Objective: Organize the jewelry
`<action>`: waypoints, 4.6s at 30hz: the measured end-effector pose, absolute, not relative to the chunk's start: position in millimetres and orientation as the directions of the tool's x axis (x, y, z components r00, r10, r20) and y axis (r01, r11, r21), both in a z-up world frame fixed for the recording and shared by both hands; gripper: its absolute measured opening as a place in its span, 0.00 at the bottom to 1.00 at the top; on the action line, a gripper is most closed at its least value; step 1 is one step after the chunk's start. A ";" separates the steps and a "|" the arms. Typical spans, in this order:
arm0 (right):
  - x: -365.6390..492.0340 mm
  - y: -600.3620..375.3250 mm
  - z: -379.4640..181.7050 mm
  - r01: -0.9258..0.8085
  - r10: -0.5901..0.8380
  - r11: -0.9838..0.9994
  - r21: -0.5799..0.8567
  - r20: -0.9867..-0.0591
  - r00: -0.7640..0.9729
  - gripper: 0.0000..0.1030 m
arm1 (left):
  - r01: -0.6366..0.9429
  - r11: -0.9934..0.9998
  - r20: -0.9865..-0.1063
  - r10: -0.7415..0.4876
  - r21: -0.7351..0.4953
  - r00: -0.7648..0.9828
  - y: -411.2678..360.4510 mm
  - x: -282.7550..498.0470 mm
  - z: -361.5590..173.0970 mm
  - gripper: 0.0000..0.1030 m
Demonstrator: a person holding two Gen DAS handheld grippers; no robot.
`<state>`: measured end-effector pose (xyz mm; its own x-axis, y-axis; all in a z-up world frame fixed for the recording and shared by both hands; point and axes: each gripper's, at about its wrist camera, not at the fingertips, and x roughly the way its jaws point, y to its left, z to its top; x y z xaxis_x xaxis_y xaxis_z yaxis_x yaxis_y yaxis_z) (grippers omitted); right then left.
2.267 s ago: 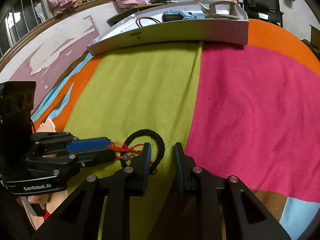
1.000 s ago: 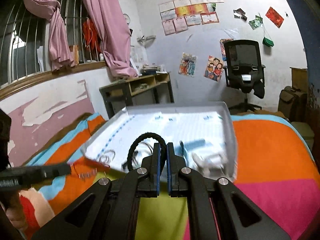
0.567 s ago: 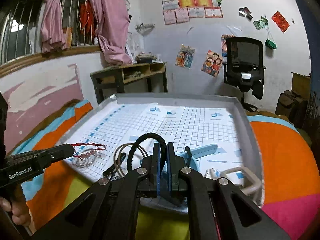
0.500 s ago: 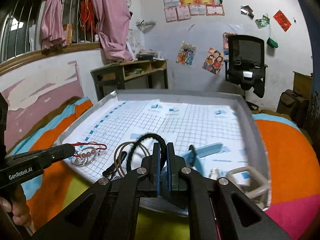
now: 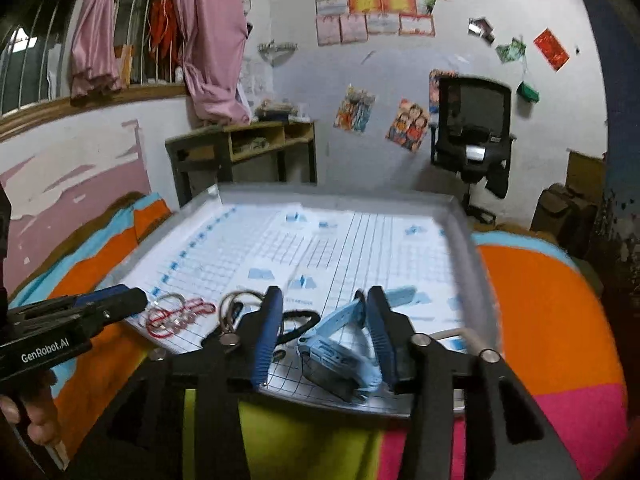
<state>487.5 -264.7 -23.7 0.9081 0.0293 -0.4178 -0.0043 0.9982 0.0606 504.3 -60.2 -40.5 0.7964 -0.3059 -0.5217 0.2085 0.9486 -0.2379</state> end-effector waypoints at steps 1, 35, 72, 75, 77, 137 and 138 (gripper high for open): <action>482.1 -266.3 -17.6 -0.002 0.024 0.998 0.056 -0.406 0.913 0.41 | 0.210 0.947 -0.495 -0.307 -0.244 0.813 -59.7 495.0 -32.0 0.59; 148.9 -248.2 127.6 0.016 -0.012 0.998 0.060 -0.061 0.998 0.99 | 0.122 0.982 -0.176 -0.147 -0.142 0.973 -3.5 164.9 86.6 1.00; 26.3 -280.1 27.7 0.127 -0.107 0.987 0.100 -0.186 0.977 0.99 | 0.069 0.998 -0.302 -0.064 0.006 0.951 -35.3 46.7 1.9 1.00; 27.7 -277.8 25.4 0.125 -0.108 0.988 0.086 -0.185 0.977 0.99 | 0.065 0.998 -0.304 -0.061 0.002 0.951 -34.2 47.5 2.0 1.00; 27.2 -274.7 24.0 0.118 -0.103 0.990 0.073 -0.184 0.978 0.99 | 0.062 0.998 -0.301 -0.060 -0.002 0.952 -33.8 46.0 2.9 1.00; 28.7 -267.4 18.2 0.094 -0.084 0.995 0.042 -0.208 0.975 0.99 | 0.048 0.999 -0.295 -0.049 -0.010 0.954 -28.6 47.6 5.1 1.00; 28.2 -267.1 17.9 0.094 -0.084 0.995 0.042 -0.207 0.975 0.99 | 0.048 0.999 -0.295 -0.049 -0.010 0.954 -28.6 47.5 5.2 1.00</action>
